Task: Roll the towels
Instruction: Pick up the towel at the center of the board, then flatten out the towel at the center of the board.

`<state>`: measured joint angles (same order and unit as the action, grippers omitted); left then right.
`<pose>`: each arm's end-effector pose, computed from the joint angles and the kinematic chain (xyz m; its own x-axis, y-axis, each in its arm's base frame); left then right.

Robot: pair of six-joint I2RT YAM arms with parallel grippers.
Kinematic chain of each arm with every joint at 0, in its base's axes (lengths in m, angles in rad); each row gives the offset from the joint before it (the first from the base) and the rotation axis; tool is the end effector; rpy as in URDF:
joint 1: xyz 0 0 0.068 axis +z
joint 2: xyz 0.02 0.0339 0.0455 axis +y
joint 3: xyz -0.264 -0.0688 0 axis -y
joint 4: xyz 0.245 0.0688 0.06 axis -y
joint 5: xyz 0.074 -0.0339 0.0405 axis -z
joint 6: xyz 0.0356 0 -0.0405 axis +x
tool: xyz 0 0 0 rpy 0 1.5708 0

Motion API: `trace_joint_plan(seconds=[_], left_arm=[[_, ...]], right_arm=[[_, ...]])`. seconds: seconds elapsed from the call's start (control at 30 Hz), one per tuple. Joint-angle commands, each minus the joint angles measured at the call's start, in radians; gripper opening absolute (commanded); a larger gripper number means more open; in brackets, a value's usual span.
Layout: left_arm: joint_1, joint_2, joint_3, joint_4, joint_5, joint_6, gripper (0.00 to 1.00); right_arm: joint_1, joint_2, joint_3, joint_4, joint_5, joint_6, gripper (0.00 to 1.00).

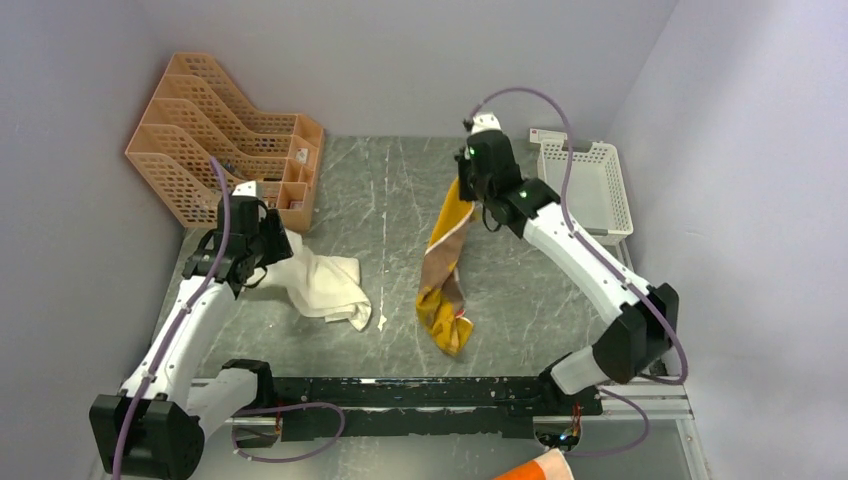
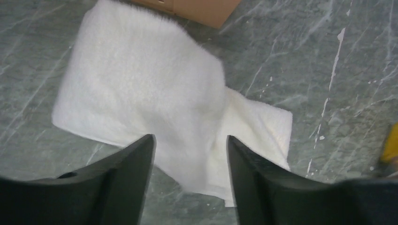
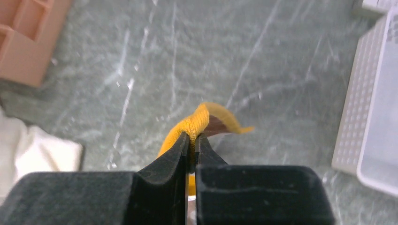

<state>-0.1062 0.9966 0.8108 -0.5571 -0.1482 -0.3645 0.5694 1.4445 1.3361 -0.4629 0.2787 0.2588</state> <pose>0.2083 -0.0169 0.2750 -0.6273 -0.2877 -0.7237 -0.2429 0.9552 -0.1692 0.2814 0.1685 0.3500 -0.5230 -0.0427 -0.8513 -0.1961 0.9780 0.0715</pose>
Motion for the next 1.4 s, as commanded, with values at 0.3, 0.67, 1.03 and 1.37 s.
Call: trace_joint_plan(seconds=[0.3,0.67,1.03,1.37], left_arm=[[0.014,-0.03,0.27,-0.12,-0.134,-0.013,0.99],[0.029,-0.014,0.313,-0.076,-0.082,0.002,0.99],[0.03,0.089,0.209,0.031,0.209,0.037,0.99],[-0.057,0.161,0.187,0.06,0.421,0.08,0.9]], right_arm=[[0.223,0.685,1.326,-0.304,-0.115,-0.101,0.0],[0.274,0.322,0.875,-0.062,-0.008,-0.15,0.0],[-0.225,-0.118,-0.116,-0.069,-0.017,0.055,0.0],[-0.242,-0.175,-0.375,-0.083,-0.053,0.124,0.69]])
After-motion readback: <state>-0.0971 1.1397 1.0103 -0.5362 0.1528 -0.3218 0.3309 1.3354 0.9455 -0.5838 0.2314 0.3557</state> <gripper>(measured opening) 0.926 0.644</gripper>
